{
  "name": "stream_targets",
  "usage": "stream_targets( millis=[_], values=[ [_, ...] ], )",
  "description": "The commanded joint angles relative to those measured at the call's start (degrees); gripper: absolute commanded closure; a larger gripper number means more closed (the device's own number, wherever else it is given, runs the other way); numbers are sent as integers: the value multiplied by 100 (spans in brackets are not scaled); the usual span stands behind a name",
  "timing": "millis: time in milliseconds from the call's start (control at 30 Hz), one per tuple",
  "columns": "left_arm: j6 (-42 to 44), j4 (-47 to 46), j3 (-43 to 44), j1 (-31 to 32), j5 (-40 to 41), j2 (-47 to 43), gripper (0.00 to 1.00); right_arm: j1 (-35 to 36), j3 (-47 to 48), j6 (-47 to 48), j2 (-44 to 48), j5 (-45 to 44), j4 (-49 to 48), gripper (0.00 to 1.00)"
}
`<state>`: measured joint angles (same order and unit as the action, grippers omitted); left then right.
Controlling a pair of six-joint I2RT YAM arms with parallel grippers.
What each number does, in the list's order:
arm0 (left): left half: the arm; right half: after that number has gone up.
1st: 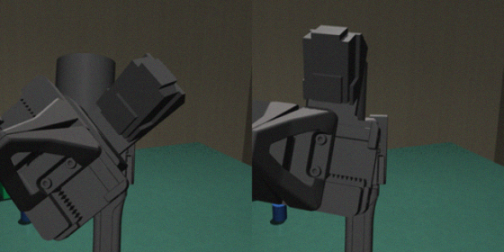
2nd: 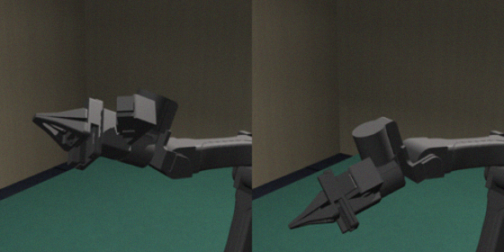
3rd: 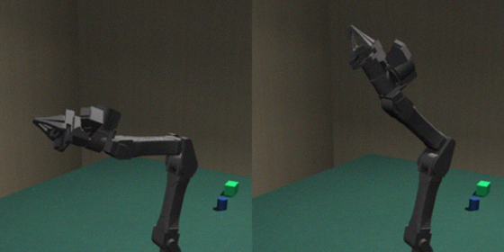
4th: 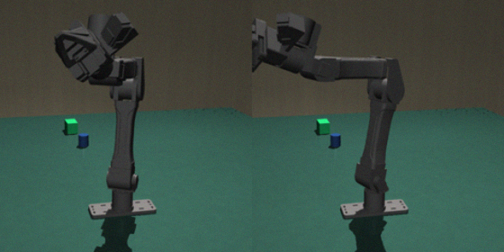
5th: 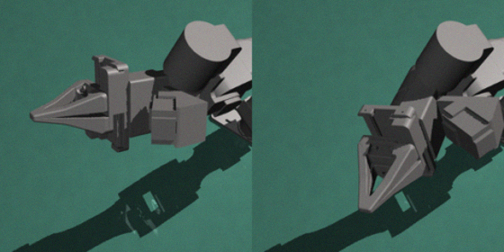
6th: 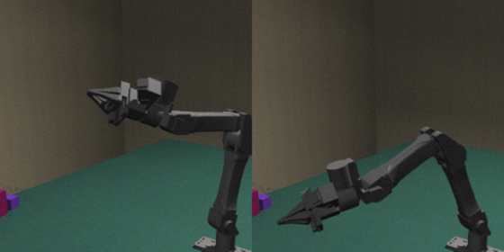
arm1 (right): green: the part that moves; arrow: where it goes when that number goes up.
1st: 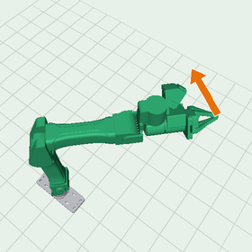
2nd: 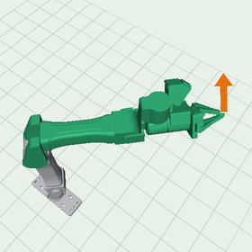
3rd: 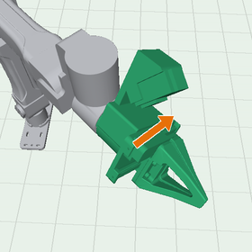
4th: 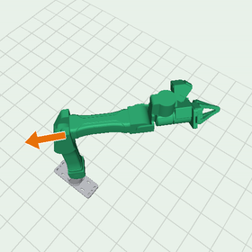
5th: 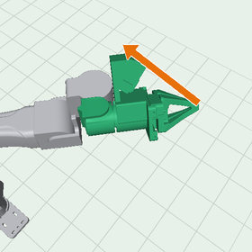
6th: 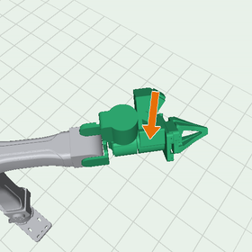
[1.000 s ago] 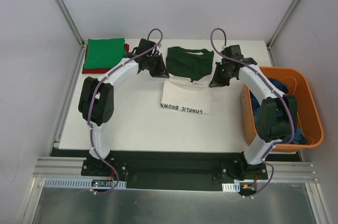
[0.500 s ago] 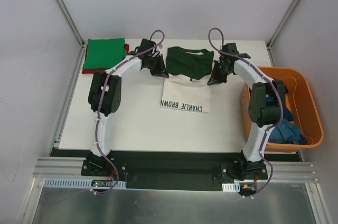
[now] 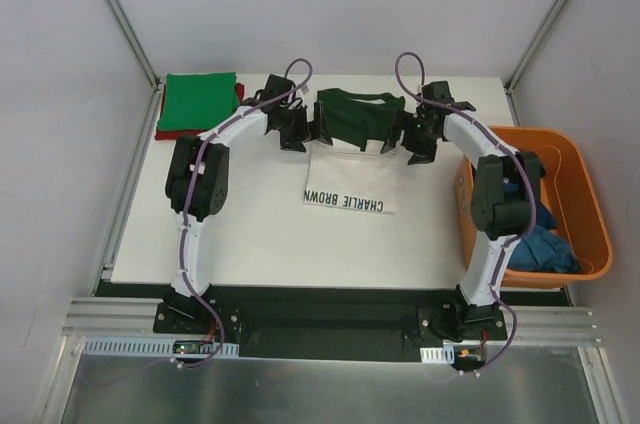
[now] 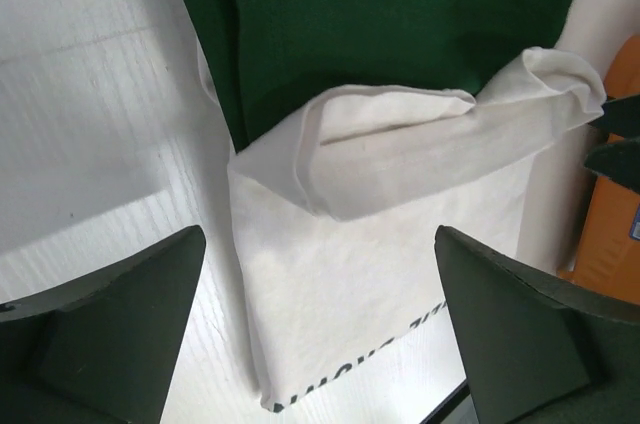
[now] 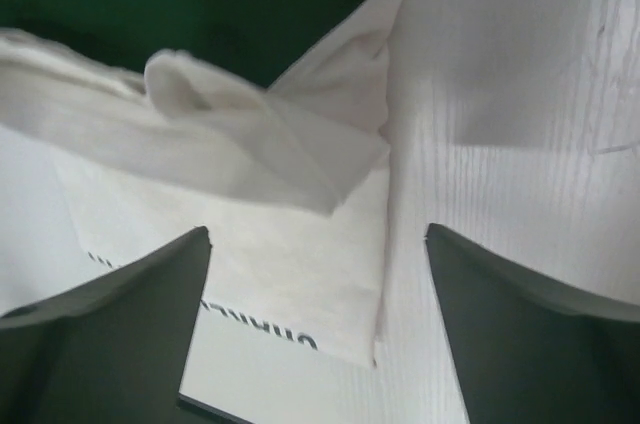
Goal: Fold and stack the t-shirts
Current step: Fold the folded rectangular tshirt in 1/3 of the way
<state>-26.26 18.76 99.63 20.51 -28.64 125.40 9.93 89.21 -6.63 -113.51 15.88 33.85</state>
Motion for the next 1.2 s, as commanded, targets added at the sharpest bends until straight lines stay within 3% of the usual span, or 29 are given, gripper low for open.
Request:
stream_targets(
  millis=[0, 200, 400, 533, 667, 767, 833, 967, 1167],
  values=[
    [69, -4, -654, -56, 25, -1175, 1, 35, -719, 84, 1224, 144, -36, 3],
    [-221, -48, -2315, -47, 438, -2484, 1, 403, -1581, 364, 1973, 512, -272, 3],
    [-511, -162, -3397, -56, 553, -3355, 0, 984, -1398, 40, 1273, 988, -993, 3],
    [-599, -171, -3696, -56, 535, -3593, 1, 1063, -582, -206, 402, 953, -1556, 3],
    [-608, -224, -3872, -56, 597, -3733, 1, 967, 943, -294, -782, 443, -1679, 3],
    [-617, -224, -3916, -56, 544, -3769, 1, 774, 1798, -540, -1294, 503, -1592, 3],
    [-634, -242, -3943, -56, 500, -3760, 1, 703, 1890, -602, -1261, 757, -1556, 3],
    [-705, -356, -3987, -30, 360, -3620, 1, 756, 1197, -339, -246, 698, -1609, 3],
    [-758, -479, -3724, 111, 289, -3067, 1, 650, -1376, -137, 1907, -32, -1872, 3]
  ],
)
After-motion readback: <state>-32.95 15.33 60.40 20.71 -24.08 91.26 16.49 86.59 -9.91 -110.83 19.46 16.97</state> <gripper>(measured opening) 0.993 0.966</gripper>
